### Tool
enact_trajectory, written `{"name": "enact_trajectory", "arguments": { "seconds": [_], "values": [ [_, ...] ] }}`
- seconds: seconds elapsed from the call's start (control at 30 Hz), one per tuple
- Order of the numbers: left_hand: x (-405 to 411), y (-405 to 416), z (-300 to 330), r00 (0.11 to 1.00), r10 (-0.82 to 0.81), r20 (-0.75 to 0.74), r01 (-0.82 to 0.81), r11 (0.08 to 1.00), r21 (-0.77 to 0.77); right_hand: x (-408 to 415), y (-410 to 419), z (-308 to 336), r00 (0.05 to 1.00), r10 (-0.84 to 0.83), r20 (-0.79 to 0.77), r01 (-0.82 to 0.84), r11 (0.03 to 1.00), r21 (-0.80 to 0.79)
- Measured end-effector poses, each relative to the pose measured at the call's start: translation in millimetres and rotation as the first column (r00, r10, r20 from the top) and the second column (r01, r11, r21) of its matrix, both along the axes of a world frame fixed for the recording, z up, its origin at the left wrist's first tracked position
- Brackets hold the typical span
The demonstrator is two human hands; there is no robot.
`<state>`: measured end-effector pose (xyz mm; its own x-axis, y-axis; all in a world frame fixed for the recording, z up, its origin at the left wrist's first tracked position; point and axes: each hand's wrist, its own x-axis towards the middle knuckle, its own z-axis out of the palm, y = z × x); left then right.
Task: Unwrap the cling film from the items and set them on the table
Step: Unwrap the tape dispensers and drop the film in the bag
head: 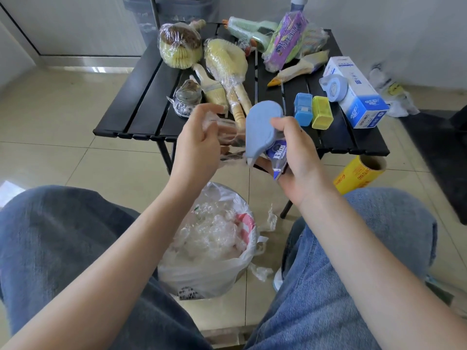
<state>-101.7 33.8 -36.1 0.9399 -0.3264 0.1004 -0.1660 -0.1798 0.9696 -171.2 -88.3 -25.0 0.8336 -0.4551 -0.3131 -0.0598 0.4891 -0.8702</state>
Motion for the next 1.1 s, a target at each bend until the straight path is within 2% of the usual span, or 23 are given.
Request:
{"name": "enact_trajectory", "arguments": {
  "seconds": [0.23,0.47,0.63,0.73,0.83,0.87,0.97,1.1],
  "values": [
    [-7,-4,2,0.994,-0.08,0.07,0.074,0.994,0.081,9,7,6,0.992,-0.112,0.059,0.104,0.987,0.12],
    [-12,-12,-1,0.975,-0.218,0.042,0.216,0.975,0.048,12,9,7,0.988,-0.141,0.07,0.127,0.978,0.167],
    [-7,-9,-2,0.989,-0.135,0.062,0.13,0.988,0.079,12,12,4,0.991,-0.123,0.053,0.111,0.976,0.187],
    [-13,-9,6,0.993,-0.083,0.084,0.078,0.995,0.062,13,12,3,0.991,-0.125,0.037,0.112,0.961,0.254],
    [-16,-4,6,0.985,-0.088,0.151,0.077,0.994,0.078,14,3,9,0.985,-0.135,0.105,0.098,0.95,0.296],
    [-17,-2,5,0.988,-0.086,0.13,0.075,0.993,0.087,14,-1,11,0.983,-0.118,0.143,0.071,0.952,0.297],
    [-16,3,7,0.995,-0.099,-0.015,0.1,0.989,0.106,14,-9,15,0.986,-0.052,0.16,0.023,0.983,0.18],
    [-7,-3,23,0.994,-0.107,-0.013,0.107,0.987,0.116,19,-13,14,0.998,-0.028,0.057,0.031,0.997,-0.064]
  ]
}}
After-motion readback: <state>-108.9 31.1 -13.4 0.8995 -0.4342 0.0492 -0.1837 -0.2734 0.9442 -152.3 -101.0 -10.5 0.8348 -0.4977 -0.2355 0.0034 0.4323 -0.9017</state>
